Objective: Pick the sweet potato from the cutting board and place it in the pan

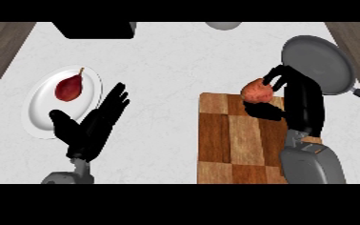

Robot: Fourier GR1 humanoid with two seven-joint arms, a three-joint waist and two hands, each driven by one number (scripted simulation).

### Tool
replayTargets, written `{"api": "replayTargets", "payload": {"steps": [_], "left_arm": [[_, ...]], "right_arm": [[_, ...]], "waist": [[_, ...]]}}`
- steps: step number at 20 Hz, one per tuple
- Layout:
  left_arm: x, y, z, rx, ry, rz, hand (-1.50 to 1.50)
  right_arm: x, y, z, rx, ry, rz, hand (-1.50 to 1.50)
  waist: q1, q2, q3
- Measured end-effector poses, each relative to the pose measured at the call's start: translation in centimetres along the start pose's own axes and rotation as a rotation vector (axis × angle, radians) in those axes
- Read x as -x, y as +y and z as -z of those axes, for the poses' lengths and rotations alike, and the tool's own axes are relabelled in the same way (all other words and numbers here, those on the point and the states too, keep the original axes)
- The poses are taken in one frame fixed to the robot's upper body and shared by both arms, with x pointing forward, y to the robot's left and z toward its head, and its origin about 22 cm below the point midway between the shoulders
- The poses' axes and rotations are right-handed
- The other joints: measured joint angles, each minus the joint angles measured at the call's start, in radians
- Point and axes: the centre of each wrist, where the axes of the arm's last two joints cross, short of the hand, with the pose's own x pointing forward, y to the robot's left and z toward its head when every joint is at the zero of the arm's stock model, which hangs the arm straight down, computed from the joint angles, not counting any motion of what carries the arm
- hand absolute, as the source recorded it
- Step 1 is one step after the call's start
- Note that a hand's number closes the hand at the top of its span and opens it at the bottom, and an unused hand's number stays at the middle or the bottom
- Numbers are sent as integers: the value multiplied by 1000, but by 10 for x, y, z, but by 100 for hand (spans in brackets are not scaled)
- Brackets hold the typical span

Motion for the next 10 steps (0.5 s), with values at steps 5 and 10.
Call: {"api": "replayTargets", "payload": {"steps": [5,10], "left_arm": [[0,1,4,6,4,-2,0],[-2,-1,4,11,0,-1,0]], "right_arm": [[41,-1,28,40,27,25,150],[78,0,65,100,36,-68,150]], "waist": [[4,1,0],[11,3,0]]}}
